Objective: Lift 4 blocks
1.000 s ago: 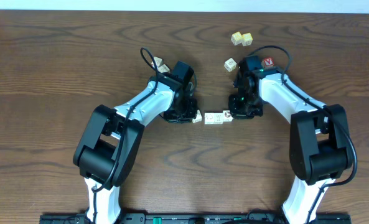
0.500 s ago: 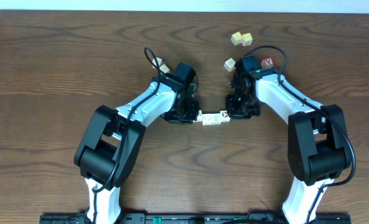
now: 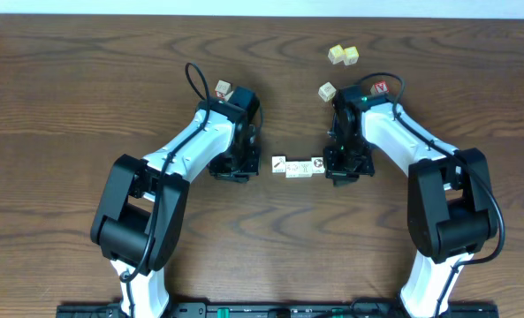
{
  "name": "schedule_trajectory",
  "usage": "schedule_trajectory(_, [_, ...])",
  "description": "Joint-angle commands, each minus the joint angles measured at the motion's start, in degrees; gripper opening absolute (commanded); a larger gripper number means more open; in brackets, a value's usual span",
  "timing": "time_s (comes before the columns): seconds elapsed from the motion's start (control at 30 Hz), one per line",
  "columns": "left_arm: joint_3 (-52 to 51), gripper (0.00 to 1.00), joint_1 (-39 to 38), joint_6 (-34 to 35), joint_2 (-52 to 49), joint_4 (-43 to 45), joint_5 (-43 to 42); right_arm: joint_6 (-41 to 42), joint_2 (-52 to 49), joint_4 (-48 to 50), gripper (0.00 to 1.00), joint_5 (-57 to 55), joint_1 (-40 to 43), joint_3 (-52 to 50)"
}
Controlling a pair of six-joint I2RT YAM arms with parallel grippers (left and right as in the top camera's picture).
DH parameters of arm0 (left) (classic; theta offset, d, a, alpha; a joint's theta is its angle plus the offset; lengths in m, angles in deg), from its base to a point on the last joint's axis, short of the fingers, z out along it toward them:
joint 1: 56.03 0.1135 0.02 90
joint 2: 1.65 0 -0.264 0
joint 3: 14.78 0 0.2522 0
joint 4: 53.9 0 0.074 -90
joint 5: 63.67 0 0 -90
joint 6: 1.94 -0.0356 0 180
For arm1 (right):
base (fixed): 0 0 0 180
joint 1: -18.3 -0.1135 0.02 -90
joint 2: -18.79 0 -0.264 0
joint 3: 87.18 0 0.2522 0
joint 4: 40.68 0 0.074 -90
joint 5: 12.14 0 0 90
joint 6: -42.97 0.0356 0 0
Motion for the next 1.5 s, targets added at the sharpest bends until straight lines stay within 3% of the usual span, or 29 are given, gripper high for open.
schedule_trajectory(0.0, [1.4, 0.07, 2.3, 1.0, 3.7, -2.8, 4.4, 1.8, 1.3, -5.2, 0.01, 0.0, -0.7, 4.2])
schedule_trajectory(0.17, [1.4, 0.07, 6.6, 1.6, 9.9, -6.3, 7.6, 4.7, 5.9, -8.1, 0.01, 0.3, -4.5, 4.2])
schedule_trajectory(0.3, [1.4, 0.07, 12.3, 5.1, 14.5, -7.9, 11.9, 6.5, 7.5, -4.0, 0.01, 0.2, -10.9, 4.2])
schedule_trajectory(0.47, [1.4, 0.07, 20.5, 5.1, 16.4, -11.1, 12.0, 18.8, 5.1, 1.1, 0.01, -7.3, -20.2, 3.2])
schedule_trajectory(0.6, [0.5, 0.07, 23.1, 5.1, 16.4, -12.9, 12.0, 22.8, 3.6, 2.7, 0.01, -10.5, -23.8, 3.1])
schedule_trajectory(1.47, [0.2, 0.08, 23.2, 5.1, 16.4, -13.3, 12.0, 22.2, -2.4, 9.0, 0.01, -16.3, -22.4, 2.6])
